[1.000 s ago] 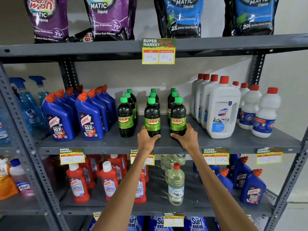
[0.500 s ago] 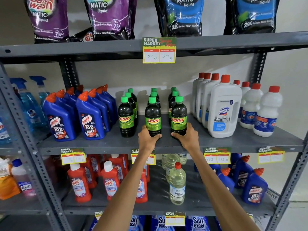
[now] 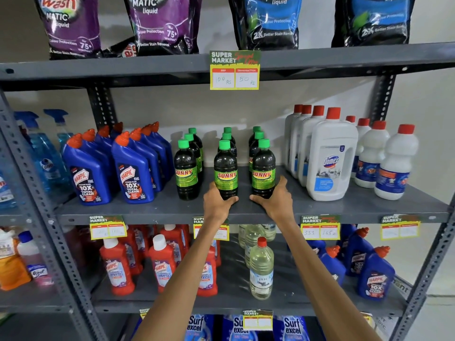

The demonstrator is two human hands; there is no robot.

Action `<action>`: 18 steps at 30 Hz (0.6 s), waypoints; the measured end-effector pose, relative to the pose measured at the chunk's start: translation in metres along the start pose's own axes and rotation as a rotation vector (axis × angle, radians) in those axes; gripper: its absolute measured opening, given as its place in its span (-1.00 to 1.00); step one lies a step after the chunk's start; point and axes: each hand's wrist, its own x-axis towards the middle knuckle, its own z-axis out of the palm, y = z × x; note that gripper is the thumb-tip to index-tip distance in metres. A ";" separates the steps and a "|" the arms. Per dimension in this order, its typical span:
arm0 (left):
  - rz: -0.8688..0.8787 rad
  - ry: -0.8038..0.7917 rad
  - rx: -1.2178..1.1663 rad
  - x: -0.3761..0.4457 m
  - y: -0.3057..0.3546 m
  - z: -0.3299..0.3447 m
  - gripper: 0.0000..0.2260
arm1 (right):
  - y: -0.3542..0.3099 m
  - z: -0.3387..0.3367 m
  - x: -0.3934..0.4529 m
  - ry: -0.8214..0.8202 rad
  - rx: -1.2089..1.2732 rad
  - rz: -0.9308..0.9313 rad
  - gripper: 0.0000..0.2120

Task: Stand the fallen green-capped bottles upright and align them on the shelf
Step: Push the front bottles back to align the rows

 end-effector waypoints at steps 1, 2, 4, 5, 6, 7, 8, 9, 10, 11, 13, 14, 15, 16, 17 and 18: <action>0.014 0.000 0.029 -0.003 0.000 -0.002 -0.28 | 0.000 -0.002 -0.004 0.031 0.038 -0.002 -0.04; 0.028 0.006 0.048 -0.009 -0.001 -0.004 -0.18 | 0.002 -0.003 -0.011 0.075 0.087 -0.016 -0.07; 0.049 0.030 0.014 -0.029 -0.005 -0.014 -0.09 | 0.006 -0.003 -0.033 0.184 0.170 -0.084 -0.31; 0.074 0.064 -0.016 -0.040 -0.010 -0.021 -0.13 | 0.007 -0.001 -0.046 0.212 0.187 -0.119 -0.47; 0.107 0.109 -0.041 -0.048 -0.015 -0.029 -0.20 | 0.006 0.003 -0.058 0.199 0.194 -0.138 -0.60; 0.134 0.163 -0.057 -0.055 -0.017 -0.038 -0.27 | 0.003 0.008 -0.066 0.159 0.197 -0.155 -0.68; 0.145 0.230 -0.061 -0.056 -0.019 -0.047 -0.33 | -0.003 0.015 -0.068 0.110 0.186 -0.169 -0.71; 0.132 0.302 -0.055 -0.052 -0.020 -0.056 -0.36 | -0.010 0.024 -0.066 0.058 0.163 -0.179 -0.68; 0.103 0.363 -0.049 -0.042 -0.021 -0.064 -0.35 | -0.020 0.032 -0.061 0.007 0.126 -0.176 -0.60; 0.054 0.398 -0.033 -0.030 -0.023 -0.072 -0.32 | -0.029 0.042 -0.053 -0.044 0.088 -0.162 -0.48; -0.072 0.338 0.018 -0.001 -0.031 -0.085 -0.18 | -0.047 0.059 -0.037 -0.120 0.029 -0.098 -0.26; -0.120 0.271 0.042 0.011 -0.037 -0.089 -0.12 | -0.053 0.067 -0.030 -0.134 0.005 -0.066 -0.21; -0.156 0.200 0.058 0.021 -0.040 -0.092 -0.11 | -0.054 0.075 -0.023 -0.131 -0.007 -0.043 -0.21; -0.175 0.141 0.057 0.028 -0.043 -0.095 -0.16 | -0.055 0.080 -0.017 -0.125 -0.010 -0.015 -0.24; -0.177 0.108 0.046 0.032 -0.044 -0.097 -0.23 | -0.055 0.083 -0.012 -0.117 -0.007 -0.002 -0.30; -0.167 0.093 0.038 0.035 -0.045 -0.098 -0.32 | -0.054 0.085 -0.008 -0.115 -0.009 0.008 -0.34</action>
